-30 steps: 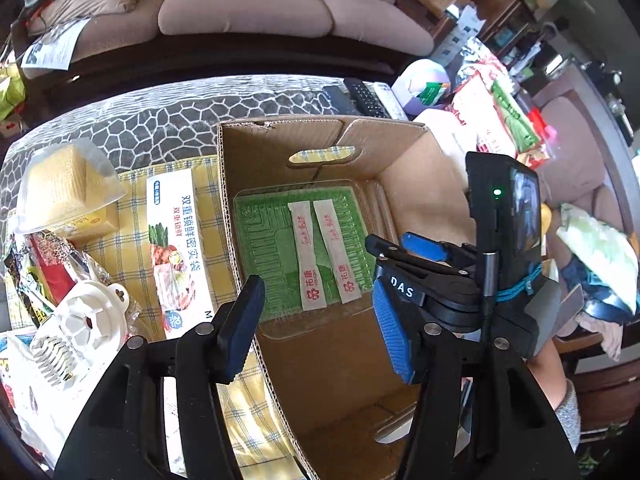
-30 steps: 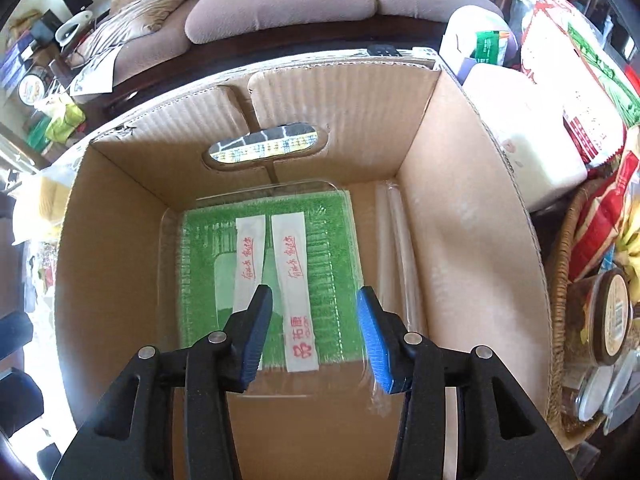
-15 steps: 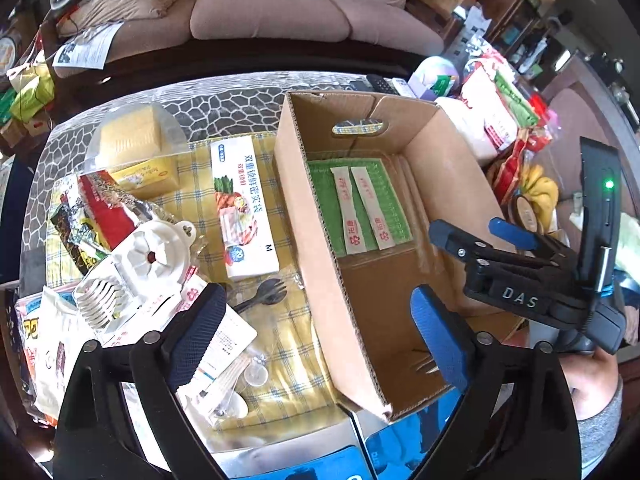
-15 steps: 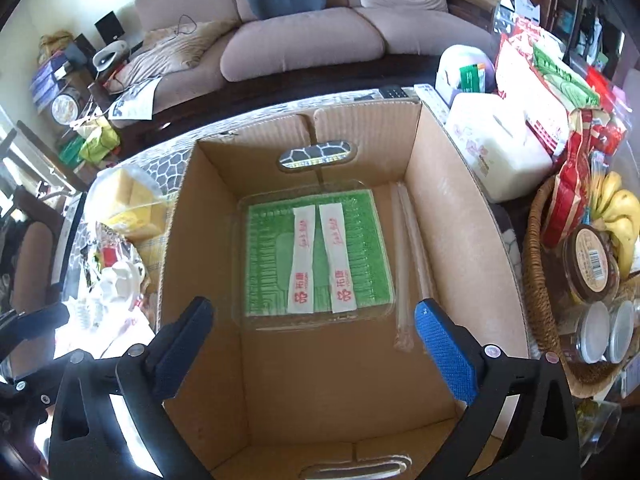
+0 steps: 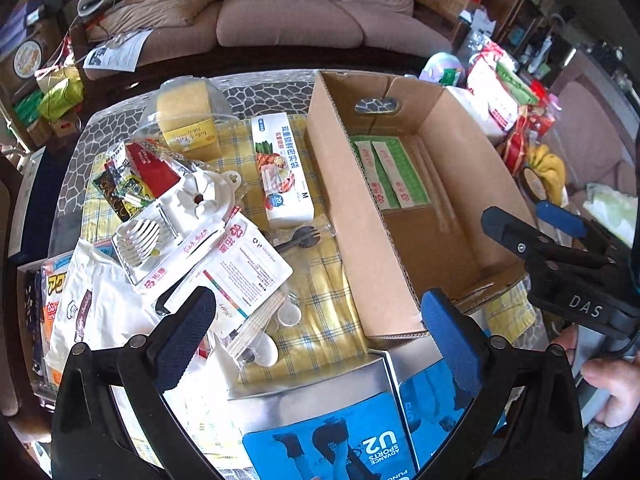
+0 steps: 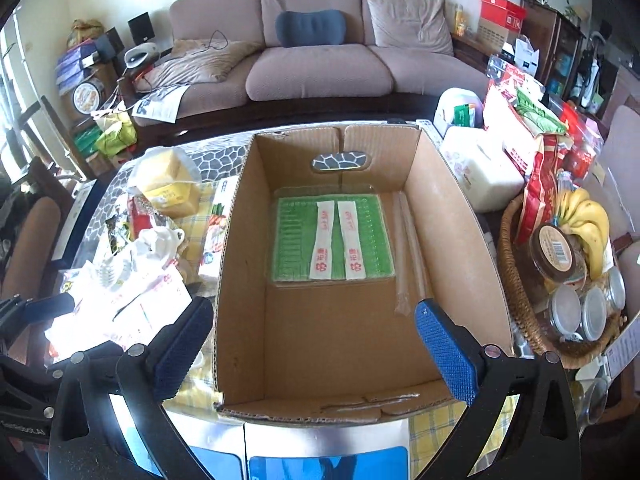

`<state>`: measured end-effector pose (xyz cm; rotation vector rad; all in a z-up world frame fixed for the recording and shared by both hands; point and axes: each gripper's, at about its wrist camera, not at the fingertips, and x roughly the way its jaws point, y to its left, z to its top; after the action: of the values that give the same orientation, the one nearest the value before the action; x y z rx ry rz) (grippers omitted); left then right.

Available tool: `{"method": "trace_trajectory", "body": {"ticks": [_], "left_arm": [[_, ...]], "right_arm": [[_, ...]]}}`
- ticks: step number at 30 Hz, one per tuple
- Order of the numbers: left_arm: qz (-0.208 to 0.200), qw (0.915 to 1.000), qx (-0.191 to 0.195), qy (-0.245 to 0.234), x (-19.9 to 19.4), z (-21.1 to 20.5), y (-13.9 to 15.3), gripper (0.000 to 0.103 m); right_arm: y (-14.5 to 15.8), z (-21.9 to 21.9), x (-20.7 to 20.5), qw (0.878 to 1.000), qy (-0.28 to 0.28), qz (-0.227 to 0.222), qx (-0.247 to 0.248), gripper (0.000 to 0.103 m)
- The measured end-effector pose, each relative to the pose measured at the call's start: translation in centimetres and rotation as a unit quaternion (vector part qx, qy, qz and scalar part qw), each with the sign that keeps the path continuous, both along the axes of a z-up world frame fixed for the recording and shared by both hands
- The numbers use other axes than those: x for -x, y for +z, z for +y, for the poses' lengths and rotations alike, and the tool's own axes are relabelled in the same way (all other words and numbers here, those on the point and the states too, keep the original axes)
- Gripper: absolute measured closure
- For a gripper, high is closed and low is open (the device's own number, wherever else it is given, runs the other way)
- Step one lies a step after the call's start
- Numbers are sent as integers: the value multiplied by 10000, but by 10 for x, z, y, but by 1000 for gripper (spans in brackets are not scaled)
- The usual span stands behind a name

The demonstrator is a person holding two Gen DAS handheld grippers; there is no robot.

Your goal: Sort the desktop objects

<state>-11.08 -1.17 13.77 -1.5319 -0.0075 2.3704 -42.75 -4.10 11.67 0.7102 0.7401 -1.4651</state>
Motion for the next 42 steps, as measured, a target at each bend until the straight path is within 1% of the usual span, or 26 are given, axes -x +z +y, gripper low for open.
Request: {"method": "trace_trajectory", "body": {"ticks": [6,9,12,15,17,19,21,26,30,33,36,42], "left_arm": [[251,9991,264,225,-34,-6,-19,0],[367,9980,236,446,-50,-13,-32,0],[662,9947,179,762,-68,-20,-43,0],[868,9909,321,972,-83,-23,-57,0],[912,9896,395,1044,-89,-22,-69,0],[855,9888,507,1115,-93,-21,-83,0],[811,9886,521,1160,-95,-19,-95,0],[650,9885,554,1248,-101,-11,-121,0],[733,9870,721,1236,-106,-2,-134,0],[825,9859,704,1275,-105,3,-136,0],[843,9859,716,1256,-103,8,-137,0],[892,9843,659,1369,-102,5,-138,0]], "right_arm": [[-10,37,-4,9997,85,39,238,0],[-20,54,-3,9994,111,87,312,0],[-31,73,0,9990,126,70,433,0],[-41,91,3,9982,185,-22,576,0],[-51,101,3,9978,260,-78,604,0],[-64,108,2,9975,346,-48,614,0],[-78,110,2,9980,349,20,518,0],[-110,108,4,9988,281,-90,385,0],[-130,103,3,9990,357,49,254,0],[-142,99,5,9992,310,154,208,0],[-152,95,9,9995,237,144,129,0],[-155,91,8,9995,286,151,73,0]]}}
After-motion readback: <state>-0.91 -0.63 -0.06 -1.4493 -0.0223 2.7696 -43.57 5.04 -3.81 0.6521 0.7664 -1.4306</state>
